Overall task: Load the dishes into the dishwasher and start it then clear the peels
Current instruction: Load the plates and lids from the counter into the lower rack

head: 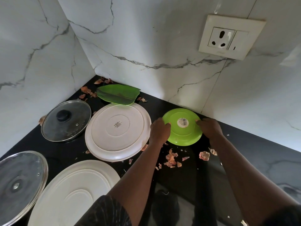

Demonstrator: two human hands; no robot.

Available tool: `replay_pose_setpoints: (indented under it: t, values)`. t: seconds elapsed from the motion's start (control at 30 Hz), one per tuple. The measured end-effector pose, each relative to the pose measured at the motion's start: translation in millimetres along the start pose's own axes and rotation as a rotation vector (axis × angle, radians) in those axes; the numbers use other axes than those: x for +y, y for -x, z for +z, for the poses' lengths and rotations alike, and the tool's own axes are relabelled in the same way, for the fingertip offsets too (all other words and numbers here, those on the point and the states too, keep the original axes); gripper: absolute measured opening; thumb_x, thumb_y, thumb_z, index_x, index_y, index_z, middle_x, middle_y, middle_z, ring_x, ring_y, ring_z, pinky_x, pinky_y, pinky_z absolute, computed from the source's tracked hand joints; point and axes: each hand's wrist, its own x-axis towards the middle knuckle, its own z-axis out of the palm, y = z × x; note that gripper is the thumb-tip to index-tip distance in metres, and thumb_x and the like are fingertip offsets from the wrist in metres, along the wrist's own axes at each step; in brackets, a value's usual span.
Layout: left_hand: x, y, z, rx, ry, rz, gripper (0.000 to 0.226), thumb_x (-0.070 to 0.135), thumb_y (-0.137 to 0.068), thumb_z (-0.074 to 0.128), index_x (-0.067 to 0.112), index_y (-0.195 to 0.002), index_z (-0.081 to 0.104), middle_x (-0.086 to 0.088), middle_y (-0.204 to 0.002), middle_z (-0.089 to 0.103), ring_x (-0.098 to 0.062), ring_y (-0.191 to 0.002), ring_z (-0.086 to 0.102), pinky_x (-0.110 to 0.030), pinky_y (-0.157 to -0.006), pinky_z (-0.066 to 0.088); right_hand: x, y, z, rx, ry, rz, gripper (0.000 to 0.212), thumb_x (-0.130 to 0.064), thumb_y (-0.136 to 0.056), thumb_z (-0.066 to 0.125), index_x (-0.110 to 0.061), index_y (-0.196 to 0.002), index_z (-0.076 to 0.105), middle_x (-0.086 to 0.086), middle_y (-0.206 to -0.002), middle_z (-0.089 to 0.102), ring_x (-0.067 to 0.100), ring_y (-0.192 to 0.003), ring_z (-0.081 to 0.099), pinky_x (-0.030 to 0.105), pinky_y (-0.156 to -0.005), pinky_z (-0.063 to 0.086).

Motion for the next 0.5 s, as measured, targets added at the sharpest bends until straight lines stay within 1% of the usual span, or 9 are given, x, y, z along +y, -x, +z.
replay_pose_setpoints:
  t: [0.07, 0.1, 0.13, 0.2, 0.23, 0.3, 0.37, 0.4, 0.5]
  values:
    - [-2, 0, -1, -0.010, 0.037, -0.013, 0.033, 0.027, -0.094, 0.057, 0.005, -0.119, 0.059, -0.017, -0.122, 0.062, -0.037, -0.115, 0.054, -0.043, -0.093, 0.045, 1, 1, 0, -0.011, -0.087, 0.005, 0.009, -0.018, -0.089, 0.072, -0.011, -0.084, 0.071, 0.018, -0.094, 0.070, 0.031, -0.088, 0.064, 0.042, -0.084, 0.053]
    - [-3, 1, -1, -0.014, 0.053, -0.013, 0.033, 0.027, -0.094, 0.058, 0.005, -0.119, 0.059, -0.016, -0.122, 0.062, -0.036, -0.114, 0.055, -0.043, -0.092, 0.045, 2, 2, -1, -0.027, -0.148, 0.019, 0.005, -0.015, -0.089, 0.073, -0.010, -0.088, 0.072, 0.016, -0.093, 0.070, 0.031, -0.088, 0.066, 0.044, -0.086, 0.054]
    - [-4, 3, -2, -0.019, 0.068, -0.015, 0.033, 0.027, -0.094, 0.058, 0.006, -0.120, 0.059, -0.015, -0.122, 0.062, -0.036, -0.114, 0.055, -0.042, -0.091, 0.045, 4, 1, -1, -0.051, -0.231, 0.037, 0.010, -0.014, -0.089, 0.074, -0.008, -0.098, 0.073, 0.014, -0.094, 0.070, 0.030, -0.088, 0.067, 0.044, -0.085, 0.058]
    - [-5, 6, -5, -0.036, 0.088, -0.014, 0.036, 0.027, -0.095, 0.058, 0.009, -0.126, 0.058, -0.013, -0.125, 0.062, -0.034, -0.116, 0.055, -0.041, -0.092, 0.044, 5, 5, -4, -0.132, -0.394, 0.082, 0.021, -0.014, -0.092, 0.071, -0.006, -0.112, 0.069, 0.013, -0.104, 0.070, 0.026, -0.089, 0.067, 0.038, -0.075, 0.057]
    - [-7, 7, -7, -0.049, 0.095, -0.010, 0.038, 0.027, -0.095, 0.058, 0.011, -0.130, 0.057, -0.012, -0.128, 0.061, -0.033, -0.118, 0.054, -0.040, -0.094, 0.044, 4, 9, -6, -0.177, -0.457, 0.092, 0.024, -0.013, -0.094, 0.069, -0.007, -0.117, 0.067, 0.013, -0.110, 0.070, 0.027, -0.095, 0.067, 0.038, -0.075, 0.057]
    - [-8, 11, -9, -0.073, 0.117, -0.002, 0.046, 0.027, -0.096, 0.058, 0.012, -0.139, 0.053, -0.011, -0.136, 0.057, -0.032, -0.125, 0.052, -0.040, -0.100, 0.042, 2, 16, -10, -0.250, -0.556, 0.069, 0.029, -0.013, -0.096, 0.066, -0.008, -0.124, 0.063, 0.012, -0.119, 0.069, 0.031, -0.106, 0.067, 0.042, -0.081, 0.057]
    - [-9, 13, -13, -0.078, 0.141, 0.014, 0.049, 0.025, -0.097, 0.059, 0.011, -0.143, 0.051, -0.011, -0.139, 0.056, -0.030, -0.127, 0.052, -0.040, -0.103, 0.042, -3, 25, -14, -0.287, -0.581, 0.016, 0.034, -0.011, -0.094, 0.067, -0.005, -0.127, 0.060, 0.012, -0.120, 0.070, 0.031, -0.108, 0.067, 0.045, -0.085, 0.057]
    - [-10, 14, -15, -0.078, 0.156, 0.016, 0.048, 0.023, -0.097, 0.059, 0.011, -0.142, 0.051, -0.010, -0.138, 0.057, -0.030, -0.126, 0.053, -0.038, -0.101, 0.042, -5, 30, -16, -0.297, -0.578, -0.011, 0.035, -0.010, -0.093, 0.068, -0.004, -0.127, 0.060, 0.012, -0.119, 0.071, 0.030, -0.106, 0.069, 0.044, -0.083, 0.058]
    - [-11, 17, -27, -0.103, 0.215, 0.025, 0.041, 0.024, -0.094, 0.060, 0.013, -0.134, 0.059, -0.008, -0.127, 0.064, -0.028, -0.119, 0.058, -0.035, -0.095, 0.045, -16, 46, -22, -0.325, -0.500, -0.107, 0.033, -0.009, -0.090, 0.071, -0.007, -0.122, 0.064, 0.007, -0.109, 0.076, 0.024, -0.098, 0.073, 0.034, -0.071, 0.061]
